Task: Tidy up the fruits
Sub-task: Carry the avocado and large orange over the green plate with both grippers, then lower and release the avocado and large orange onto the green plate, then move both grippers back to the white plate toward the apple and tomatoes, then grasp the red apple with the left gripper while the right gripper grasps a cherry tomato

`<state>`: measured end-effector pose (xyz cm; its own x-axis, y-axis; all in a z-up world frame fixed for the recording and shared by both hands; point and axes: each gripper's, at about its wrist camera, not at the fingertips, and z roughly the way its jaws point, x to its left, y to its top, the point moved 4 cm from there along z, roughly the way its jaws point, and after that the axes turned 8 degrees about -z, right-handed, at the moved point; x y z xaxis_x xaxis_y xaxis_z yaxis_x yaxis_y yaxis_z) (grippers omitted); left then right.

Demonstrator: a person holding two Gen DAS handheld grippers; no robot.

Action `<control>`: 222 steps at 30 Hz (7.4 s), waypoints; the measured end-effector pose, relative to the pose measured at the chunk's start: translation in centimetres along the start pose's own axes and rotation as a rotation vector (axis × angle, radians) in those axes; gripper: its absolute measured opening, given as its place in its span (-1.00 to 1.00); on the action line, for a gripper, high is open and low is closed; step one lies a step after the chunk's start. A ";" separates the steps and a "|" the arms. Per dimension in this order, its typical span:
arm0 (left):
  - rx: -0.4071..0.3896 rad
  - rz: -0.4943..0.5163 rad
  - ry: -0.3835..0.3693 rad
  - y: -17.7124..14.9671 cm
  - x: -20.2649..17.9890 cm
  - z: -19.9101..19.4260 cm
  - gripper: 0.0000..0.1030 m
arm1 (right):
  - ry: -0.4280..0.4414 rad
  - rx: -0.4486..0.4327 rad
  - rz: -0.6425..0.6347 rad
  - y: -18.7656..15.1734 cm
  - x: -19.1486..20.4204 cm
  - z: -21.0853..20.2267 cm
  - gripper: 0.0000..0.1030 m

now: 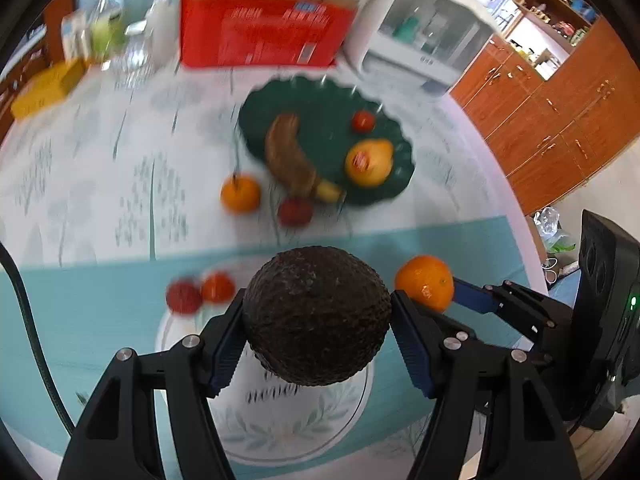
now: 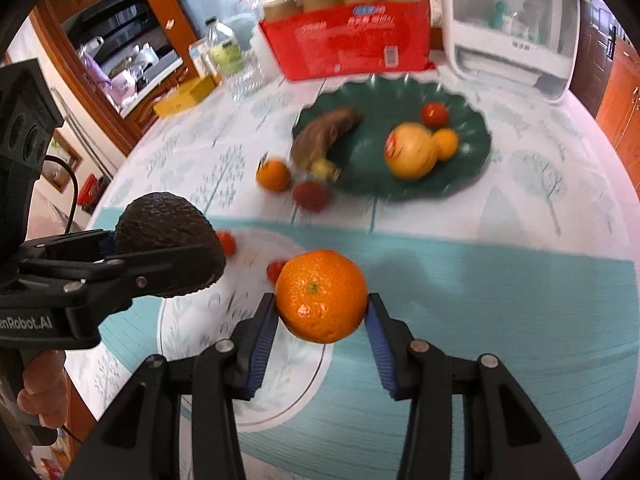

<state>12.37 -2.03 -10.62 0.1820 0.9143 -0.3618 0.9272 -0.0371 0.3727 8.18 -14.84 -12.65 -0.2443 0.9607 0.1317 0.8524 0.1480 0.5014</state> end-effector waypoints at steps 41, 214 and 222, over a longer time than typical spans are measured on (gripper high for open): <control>0.041 0.050 0.095 19.9 -2.4 13.9 0.30 | -0.147 0.086 0.037 14.4 -12.0 11.6 -0.13; -0.038 0.072 0.151 -0.1 5.3 0.4 -0.39 | -0.023 0.055 -0.182 0.9 5.6 4.6 -0.48; -0.123 0.184 0.190 4.8 1.0 -4.4 -0.39 | -0.061 -0.052 -0.175 5.8 3.0 -1.5 -0.48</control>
<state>15.56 0.46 -5.48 0.2681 0.9564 -0.1161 0.8353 -0.1707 0.5226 11.74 -11.44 -8.06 -0.3566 0.9342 -0.0126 0.7739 0.3029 0.5562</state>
